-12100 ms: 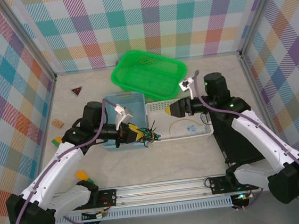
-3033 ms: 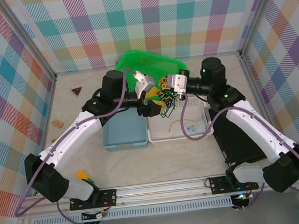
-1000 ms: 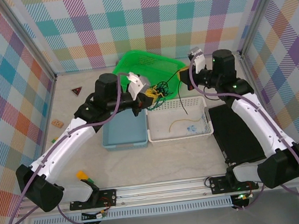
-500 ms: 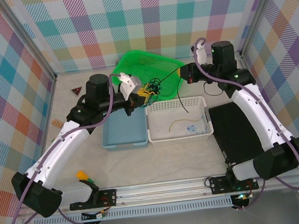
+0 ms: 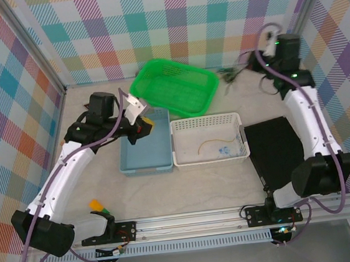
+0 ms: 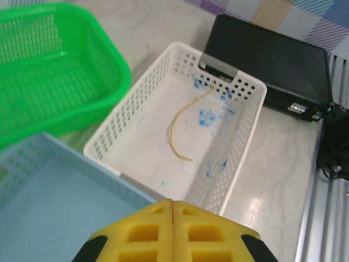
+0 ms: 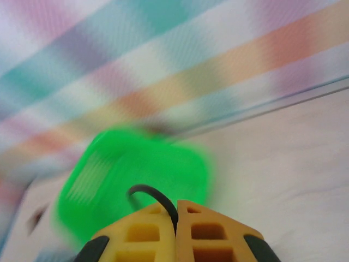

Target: Untangle the cables

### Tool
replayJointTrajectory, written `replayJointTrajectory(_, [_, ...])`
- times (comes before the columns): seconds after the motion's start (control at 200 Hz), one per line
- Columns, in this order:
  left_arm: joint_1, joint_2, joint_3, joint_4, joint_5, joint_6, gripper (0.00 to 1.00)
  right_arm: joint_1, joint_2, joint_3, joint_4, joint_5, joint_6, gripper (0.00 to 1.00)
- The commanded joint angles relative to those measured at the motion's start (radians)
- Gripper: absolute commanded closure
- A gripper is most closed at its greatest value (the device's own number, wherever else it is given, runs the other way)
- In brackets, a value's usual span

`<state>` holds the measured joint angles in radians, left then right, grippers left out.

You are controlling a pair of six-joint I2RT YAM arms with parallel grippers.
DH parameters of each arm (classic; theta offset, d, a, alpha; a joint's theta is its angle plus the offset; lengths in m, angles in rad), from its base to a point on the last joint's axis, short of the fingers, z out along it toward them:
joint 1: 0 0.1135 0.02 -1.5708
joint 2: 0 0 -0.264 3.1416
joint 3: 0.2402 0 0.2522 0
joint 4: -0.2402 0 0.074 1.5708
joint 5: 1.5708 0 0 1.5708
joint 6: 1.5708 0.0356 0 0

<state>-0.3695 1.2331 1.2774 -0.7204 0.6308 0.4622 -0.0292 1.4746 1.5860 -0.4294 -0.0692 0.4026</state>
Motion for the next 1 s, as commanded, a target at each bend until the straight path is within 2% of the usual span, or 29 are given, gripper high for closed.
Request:
replayJointTrajectory(0.0, [0.001, -0.020, -0.019, -0.107, 0.035, 0.008, 1.00, -0.018, 0.003, 0.049, 0.061, 0.119, 0.027, 1.00])
replayJointTrajectory(0.22, [0.001, -0.020, -0.026, -0.053, 0.073, -0.019, 1.00, -0.026, 0.010, 0.070, 0.090, 0.006, -0.046, 1.00])
replayJointTrajectory(0.325, [0.001, -0.029, -0.035, 0.009, 0.057, -0.051, 1.00, -0.026, 0.012, 0.075, 0.100, -0.053, -0.067, 1.00])
replayJointTrajectory(0.475, [0.000, -0.051, -0.050, 0.090, 0.089, -0.087, 0.50, -0.026, 0.019, 0.071, 0.123, -0.188, -0.074, 1.00])
replayJointTrajectory(0.63, [0.000, -0.090, -0.061, 0.150, 0.062, -0.115, 0.24, -0.017, 0.038, 0.051, 0.188, -0.418, -0.047, 1.00])
replayJointTrajectory(0.75, [0.000, -0.120, -0.079, 0.211, 0.046, -0.141, 0.13, 0.013, 0.039, 0.031, 0.222, -0.523, -0.096, 1.00])
replayJointTrajectory(0.995, [-0.022, -0.091, -0.077, 0.296, 0.057, -0.199, 0.08, 0.029, 0.009, 0.002, 0.184, -0.667, -0.251, 1.00])
